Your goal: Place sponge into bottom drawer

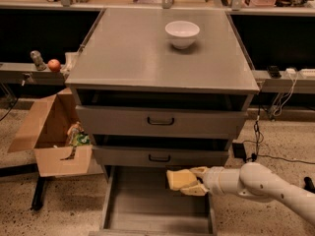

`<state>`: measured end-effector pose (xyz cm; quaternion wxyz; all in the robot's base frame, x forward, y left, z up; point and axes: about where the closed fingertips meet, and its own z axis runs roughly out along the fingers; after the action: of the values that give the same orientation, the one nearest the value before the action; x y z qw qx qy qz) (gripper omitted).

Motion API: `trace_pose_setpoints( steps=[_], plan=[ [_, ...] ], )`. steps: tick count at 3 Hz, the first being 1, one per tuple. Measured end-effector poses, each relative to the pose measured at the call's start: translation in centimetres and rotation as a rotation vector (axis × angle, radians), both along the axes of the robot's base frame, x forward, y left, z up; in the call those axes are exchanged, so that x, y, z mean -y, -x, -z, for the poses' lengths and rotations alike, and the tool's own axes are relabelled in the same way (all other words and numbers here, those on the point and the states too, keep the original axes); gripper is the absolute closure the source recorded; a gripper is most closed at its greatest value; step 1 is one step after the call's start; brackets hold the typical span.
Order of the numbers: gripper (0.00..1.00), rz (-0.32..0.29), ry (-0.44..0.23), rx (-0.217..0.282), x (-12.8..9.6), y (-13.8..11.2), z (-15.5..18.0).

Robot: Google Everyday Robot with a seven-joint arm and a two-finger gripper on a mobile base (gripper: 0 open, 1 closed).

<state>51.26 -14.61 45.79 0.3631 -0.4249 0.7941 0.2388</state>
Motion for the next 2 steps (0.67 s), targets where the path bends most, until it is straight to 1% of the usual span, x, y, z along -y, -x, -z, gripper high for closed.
trace_pose_setpoints(
  steps=[1,2],
  plan=[
    [1.0,-0.021,0.019,-0.07,0.12,0.17,3.8],
    [1.0,-0.021,0.019,-0.07,0.12,0.17,3.8]
  ],
)
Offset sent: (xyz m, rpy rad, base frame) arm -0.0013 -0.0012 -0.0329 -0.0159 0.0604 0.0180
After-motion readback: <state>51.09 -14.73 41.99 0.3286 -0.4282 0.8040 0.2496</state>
